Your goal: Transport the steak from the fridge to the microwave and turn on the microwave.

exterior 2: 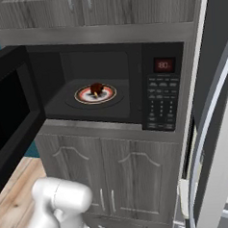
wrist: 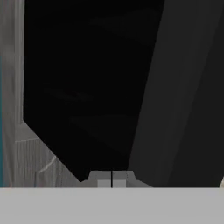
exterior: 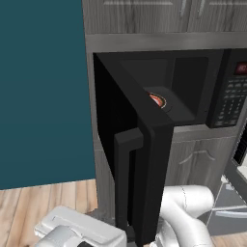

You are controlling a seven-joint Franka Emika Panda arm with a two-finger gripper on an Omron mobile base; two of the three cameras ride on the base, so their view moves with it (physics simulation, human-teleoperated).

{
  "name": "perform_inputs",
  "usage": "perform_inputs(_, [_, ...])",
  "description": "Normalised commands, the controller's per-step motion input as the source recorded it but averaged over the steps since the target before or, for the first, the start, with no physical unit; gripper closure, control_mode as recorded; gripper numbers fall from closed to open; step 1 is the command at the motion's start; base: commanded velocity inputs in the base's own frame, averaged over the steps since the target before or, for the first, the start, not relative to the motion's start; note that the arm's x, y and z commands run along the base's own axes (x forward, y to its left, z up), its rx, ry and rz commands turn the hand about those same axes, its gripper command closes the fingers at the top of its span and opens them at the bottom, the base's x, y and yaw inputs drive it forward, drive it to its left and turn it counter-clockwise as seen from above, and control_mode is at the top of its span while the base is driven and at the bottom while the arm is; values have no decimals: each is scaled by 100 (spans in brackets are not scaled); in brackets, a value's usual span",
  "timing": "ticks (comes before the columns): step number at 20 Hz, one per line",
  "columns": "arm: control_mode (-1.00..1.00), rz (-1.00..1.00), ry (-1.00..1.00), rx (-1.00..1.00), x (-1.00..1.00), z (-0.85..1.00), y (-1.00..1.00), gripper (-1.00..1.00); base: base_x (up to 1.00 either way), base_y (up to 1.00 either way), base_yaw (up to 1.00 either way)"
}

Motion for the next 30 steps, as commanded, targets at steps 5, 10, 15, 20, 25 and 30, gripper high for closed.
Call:
perform_inputs(5, [-100,-12,0,0,26,-25,20,100,0,0,0])
perform_inputs(10, [-100,-12,0,0,34,-18,13,100,0,0,0])
perform_inputs(15, [-100,-11,0,0,33,-18,14,100,0,0,0])
perform_inputs(20, [-100,-10,0,0,33,-22,15,100,0,0,0])
perform_inputs(25, [-100,-9,0,0,24,-18,4,100,0,0,0])
perform_inputs(30, [-100,-6,-1,0,24,-17,0,100,0,0,0])
